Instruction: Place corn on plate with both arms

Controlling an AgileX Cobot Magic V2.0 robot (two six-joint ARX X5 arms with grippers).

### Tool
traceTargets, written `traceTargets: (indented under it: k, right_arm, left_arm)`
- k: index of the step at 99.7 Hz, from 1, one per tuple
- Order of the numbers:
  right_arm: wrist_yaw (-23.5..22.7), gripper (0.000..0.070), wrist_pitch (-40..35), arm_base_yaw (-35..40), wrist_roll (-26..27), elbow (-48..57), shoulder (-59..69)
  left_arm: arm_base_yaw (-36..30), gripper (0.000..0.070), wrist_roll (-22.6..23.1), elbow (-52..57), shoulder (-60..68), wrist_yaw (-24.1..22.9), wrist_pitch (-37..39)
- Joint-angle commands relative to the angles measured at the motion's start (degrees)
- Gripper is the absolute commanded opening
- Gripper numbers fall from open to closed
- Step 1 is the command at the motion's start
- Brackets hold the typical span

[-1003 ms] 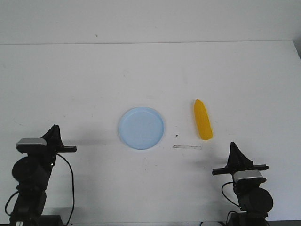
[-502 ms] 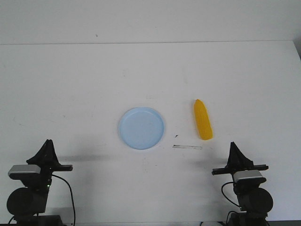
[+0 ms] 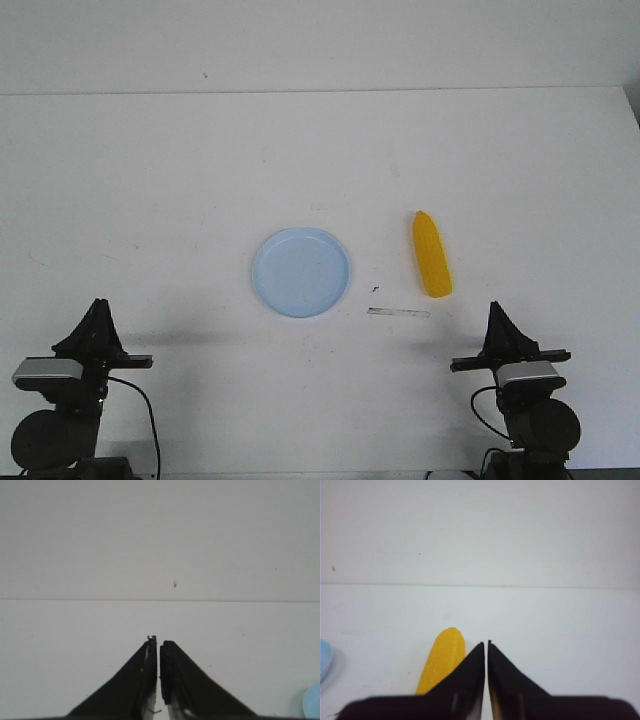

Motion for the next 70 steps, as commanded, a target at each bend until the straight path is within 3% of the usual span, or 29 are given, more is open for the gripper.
traceTargets:
  k: [1,39,53,70]
  right_arm:
    - [-0.02,0.0009,0.63,0.09,0.50,-0.07,0.09]
    - [0.02,0.0009,1.66,0.04,0.33,-0.07,0.09]
    - [0.02,0.0009,4.07,0.04,3.17,0.24,0.09]
    - [0.09,0.0008,2.27,0.04,1.73,4.00,0.70]
  left_arm:
    - [0.02,0.0002,0.15,0.74,-0.17,0.13,0.61]
    - [0.02,0.0002,0.15,0.74,-0.17,0.13,0.63]
    - [0.02,0.0002,0.15,0.74,-0.17,0.13,0.61]
    - [0.02,0.0002,0.15,0.74,-0.17,0.13,0.61]
